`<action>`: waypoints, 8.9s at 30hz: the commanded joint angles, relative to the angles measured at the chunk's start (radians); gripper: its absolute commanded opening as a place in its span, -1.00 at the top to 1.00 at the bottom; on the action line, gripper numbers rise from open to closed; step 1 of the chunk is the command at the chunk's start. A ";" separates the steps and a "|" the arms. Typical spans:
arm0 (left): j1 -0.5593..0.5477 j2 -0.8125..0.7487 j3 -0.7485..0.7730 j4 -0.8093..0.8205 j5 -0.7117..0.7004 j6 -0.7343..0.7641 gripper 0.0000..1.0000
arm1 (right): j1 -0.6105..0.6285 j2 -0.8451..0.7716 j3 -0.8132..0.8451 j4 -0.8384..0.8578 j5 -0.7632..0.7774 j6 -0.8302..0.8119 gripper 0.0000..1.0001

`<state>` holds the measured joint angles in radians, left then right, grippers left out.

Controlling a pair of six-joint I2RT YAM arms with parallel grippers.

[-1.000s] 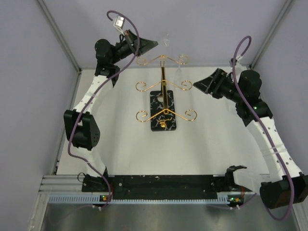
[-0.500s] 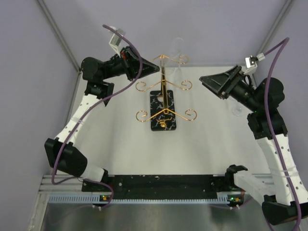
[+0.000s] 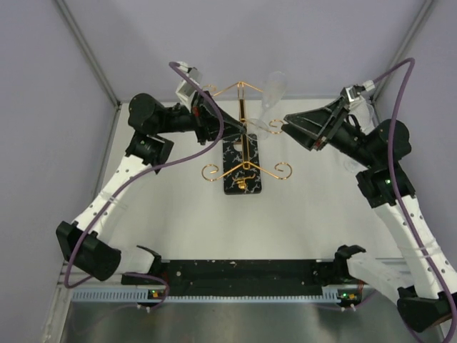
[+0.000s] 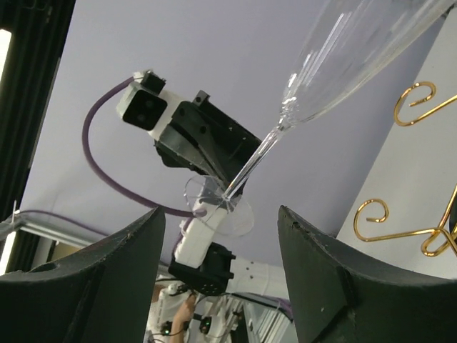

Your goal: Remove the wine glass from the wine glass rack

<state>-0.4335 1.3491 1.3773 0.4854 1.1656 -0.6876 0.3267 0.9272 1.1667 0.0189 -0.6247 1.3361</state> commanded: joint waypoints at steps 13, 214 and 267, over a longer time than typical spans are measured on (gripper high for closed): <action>-0.077 -0.081 0.009 -0.263 -0.060 0.339 1.00 | 0.132 0.099 -0.052 0.185 0.086 0.110 -0.29; 0.248 -0.073 0.563 -1.377 -1.495 0.419 1.00 | 0.785 -0.047 0.172 -0.757 0.773 -1.436 -0.44; 0.294 0.170 0.061 -1.182 -1.446 0.315 1.00 | 0.509 0.182 0.059 -0.660 0.594 -1.074 -0.48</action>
<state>-0.1444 1.5017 1.4033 -0.6975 -0.2707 -0.3664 0.8555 1.1023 1.2297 -0.6876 -0.0006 0.2550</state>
